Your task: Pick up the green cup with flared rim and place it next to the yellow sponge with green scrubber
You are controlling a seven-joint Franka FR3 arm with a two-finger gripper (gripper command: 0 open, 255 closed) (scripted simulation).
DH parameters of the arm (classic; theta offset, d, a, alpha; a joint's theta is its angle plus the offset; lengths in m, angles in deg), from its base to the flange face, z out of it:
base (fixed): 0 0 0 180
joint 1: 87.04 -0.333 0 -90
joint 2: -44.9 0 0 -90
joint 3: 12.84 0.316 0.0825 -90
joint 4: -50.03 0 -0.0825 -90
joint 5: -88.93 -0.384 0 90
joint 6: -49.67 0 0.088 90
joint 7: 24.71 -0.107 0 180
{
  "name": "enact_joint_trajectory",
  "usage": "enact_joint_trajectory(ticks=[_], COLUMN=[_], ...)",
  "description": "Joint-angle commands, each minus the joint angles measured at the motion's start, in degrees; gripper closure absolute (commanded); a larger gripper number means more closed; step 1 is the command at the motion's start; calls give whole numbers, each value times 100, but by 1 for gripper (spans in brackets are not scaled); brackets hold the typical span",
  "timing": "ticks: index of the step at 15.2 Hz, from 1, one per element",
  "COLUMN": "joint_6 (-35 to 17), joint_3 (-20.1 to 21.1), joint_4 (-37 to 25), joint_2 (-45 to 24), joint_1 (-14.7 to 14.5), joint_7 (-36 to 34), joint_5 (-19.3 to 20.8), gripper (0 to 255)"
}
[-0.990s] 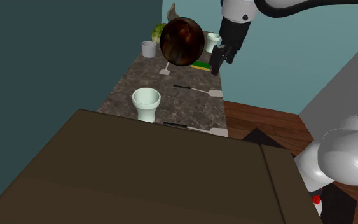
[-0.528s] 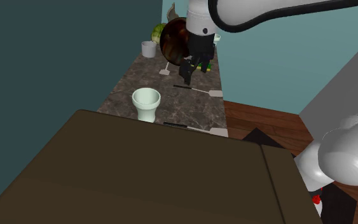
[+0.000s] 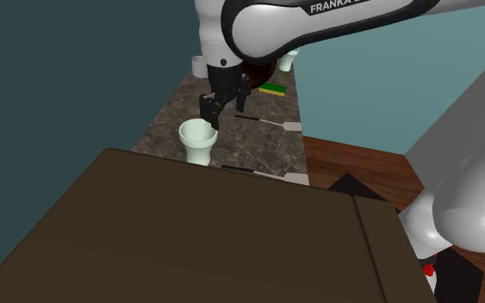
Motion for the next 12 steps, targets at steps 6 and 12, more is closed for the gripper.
enact_joint_trajectory(ticks=[6,12], joint_6=[367,375], joint_3=[78,7], joint_4=[-1697,-2306], joint_2=[-1747,-2473], joint_1=[-607,-898], joint_7=[-735,-937], joint_5=[601,813], gripper=[0,0])
